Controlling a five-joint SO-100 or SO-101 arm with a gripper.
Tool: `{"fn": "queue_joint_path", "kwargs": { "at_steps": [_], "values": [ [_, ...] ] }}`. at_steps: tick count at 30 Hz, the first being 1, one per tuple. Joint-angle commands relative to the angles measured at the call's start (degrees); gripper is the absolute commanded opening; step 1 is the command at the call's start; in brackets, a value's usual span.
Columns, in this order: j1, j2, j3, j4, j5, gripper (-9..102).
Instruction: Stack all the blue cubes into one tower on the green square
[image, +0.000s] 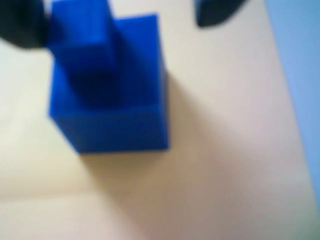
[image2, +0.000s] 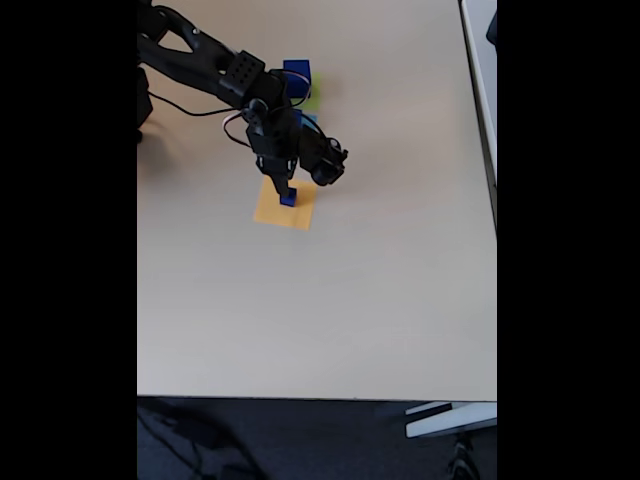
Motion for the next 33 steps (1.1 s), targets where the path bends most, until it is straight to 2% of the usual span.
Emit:
{"fn": "queue_joint_path", "kwargs": {
  "at_steps": [1, 33],
  "values": [
    [-0.44, 2.29, -3.08, -0.26, 0.26, 14],
    [-0.79, 2.46, -4.39, 0.09, -1.32, 14]
  ]
}}
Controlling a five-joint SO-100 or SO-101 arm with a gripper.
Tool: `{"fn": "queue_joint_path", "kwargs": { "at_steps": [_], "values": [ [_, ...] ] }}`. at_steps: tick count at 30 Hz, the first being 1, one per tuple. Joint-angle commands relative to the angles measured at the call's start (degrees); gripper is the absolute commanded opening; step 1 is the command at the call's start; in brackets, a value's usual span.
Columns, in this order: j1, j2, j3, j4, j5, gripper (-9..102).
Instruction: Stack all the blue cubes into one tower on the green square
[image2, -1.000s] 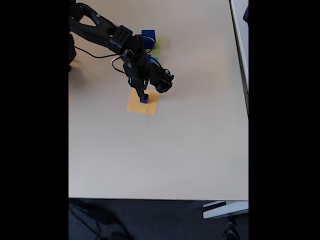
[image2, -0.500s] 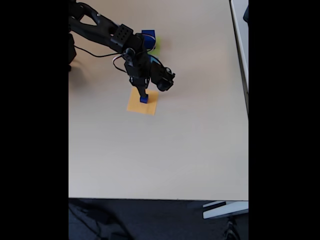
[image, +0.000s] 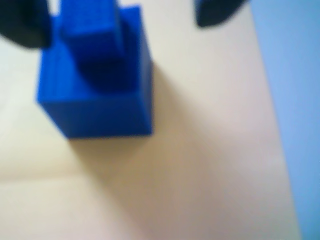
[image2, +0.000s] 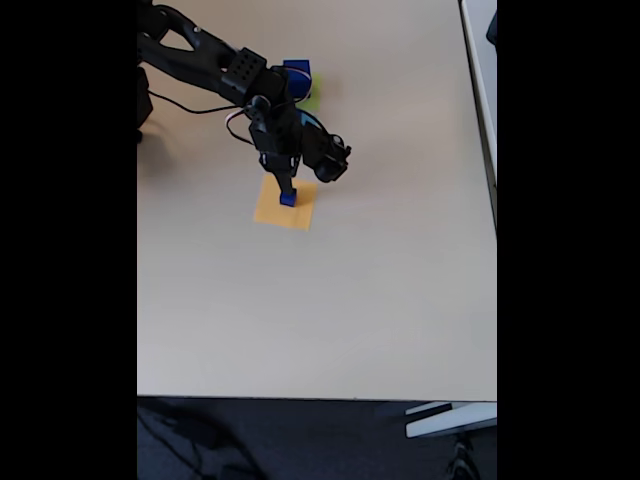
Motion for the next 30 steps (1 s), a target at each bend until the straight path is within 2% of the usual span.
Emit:
{"fn": "queue_joint_path", "kwargs": {
  "at_steps": [1, 17, 24, 30],
  "values": [
    [0.26, 2.72, -3.43, 0.18, -1.49, 14],
    [0.26, 4.48, -8.09, 0.79, -5.45, 14],
    [-6.94, 12.48, -7.21, 1.41, 0.70, 15],
    [-15.29, 16.26, -2.64, 3.25, 10.02, 13]
  ]
}}
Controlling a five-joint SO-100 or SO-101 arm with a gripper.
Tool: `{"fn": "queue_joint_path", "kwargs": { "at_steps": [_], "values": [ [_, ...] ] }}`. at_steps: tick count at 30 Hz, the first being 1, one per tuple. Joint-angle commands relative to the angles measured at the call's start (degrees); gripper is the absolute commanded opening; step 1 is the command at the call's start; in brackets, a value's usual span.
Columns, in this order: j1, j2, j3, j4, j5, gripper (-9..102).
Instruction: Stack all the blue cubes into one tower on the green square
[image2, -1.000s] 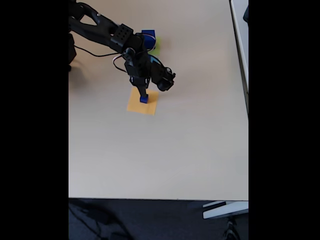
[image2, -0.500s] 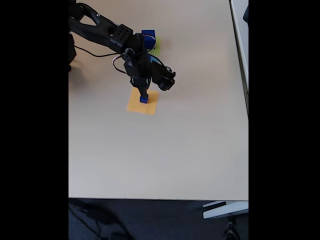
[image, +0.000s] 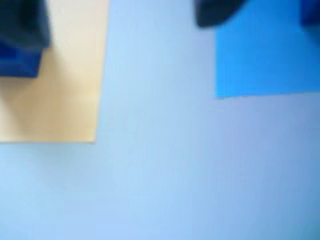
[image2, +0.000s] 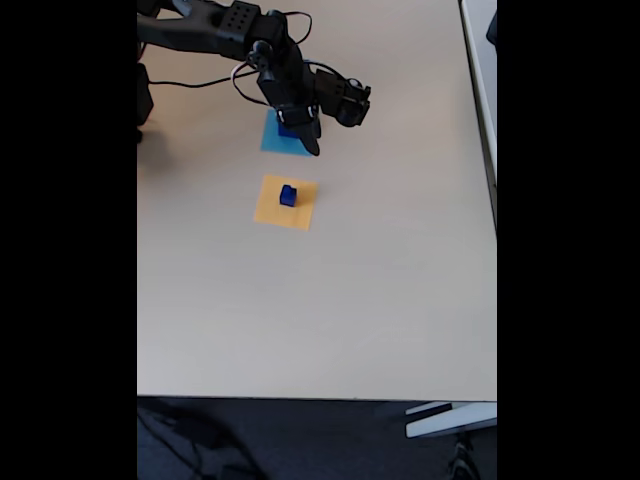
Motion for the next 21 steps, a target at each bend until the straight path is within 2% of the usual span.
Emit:
{"fn": "queue_joint_path", "kwargs": {
  "at_steps": [1, 8, 11, 21],
  "values": [
    [-4.48, 5.80, 2.37, 0.35, 5.36, 13],
    [-13.97, 8.00, 10.46, 0.53, 20.65, 12],
    [-16.00, 6.94, 11.43, 0.53, 23.91, 16],
    [-15.21, 3.69, 9.05, 0.62, 21.80, 21]
  ]
}}
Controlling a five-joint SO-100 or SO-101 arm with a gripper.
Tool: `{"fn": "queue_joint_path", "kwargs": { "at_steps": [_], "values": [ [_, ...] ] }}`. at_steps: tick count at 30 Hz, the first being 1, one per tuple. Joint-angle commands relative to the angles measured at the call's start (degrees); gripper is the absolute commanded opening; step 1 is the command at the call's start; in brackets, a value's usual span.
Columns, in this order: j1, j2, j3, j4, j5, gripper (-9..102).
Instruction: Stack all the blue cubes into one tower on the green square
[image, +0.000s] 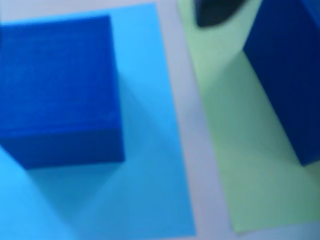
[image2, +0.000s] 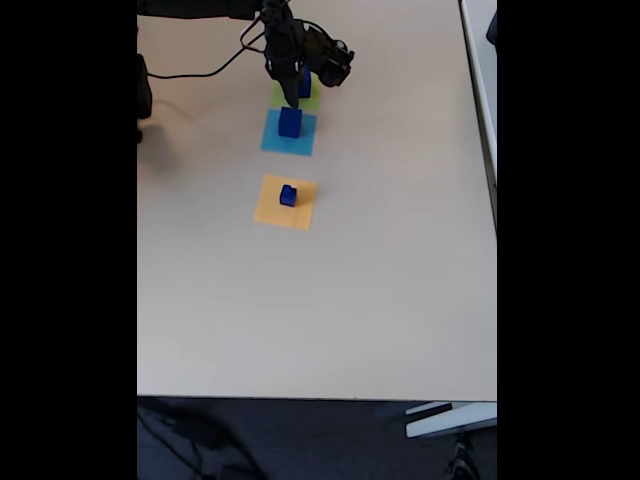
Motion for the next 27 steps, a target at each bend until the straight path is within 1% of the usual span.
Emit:
{"fn": "queue_joint_path", "kwargs": {
  "at_steps": [1, 6, 11, 13, 14, 27],
  "values": [
    [0.53, 0.44, -3.25, 0.26, -1.32, 21],
    [0.53, -0.97, -4.48, 0.35, -2.37, 21],
    [0.88, -2.37, -4.83, 0.44, -1.49, 25],
    [0.88, -2.99, -5.36, 0.88, -1.14, 39],
    [0.88, -3.16, -5.62, 0.88, -1.23, 42],
    [0.88, -4.13, -6.33, 0.97, -1.76, 42]
  ]
}}
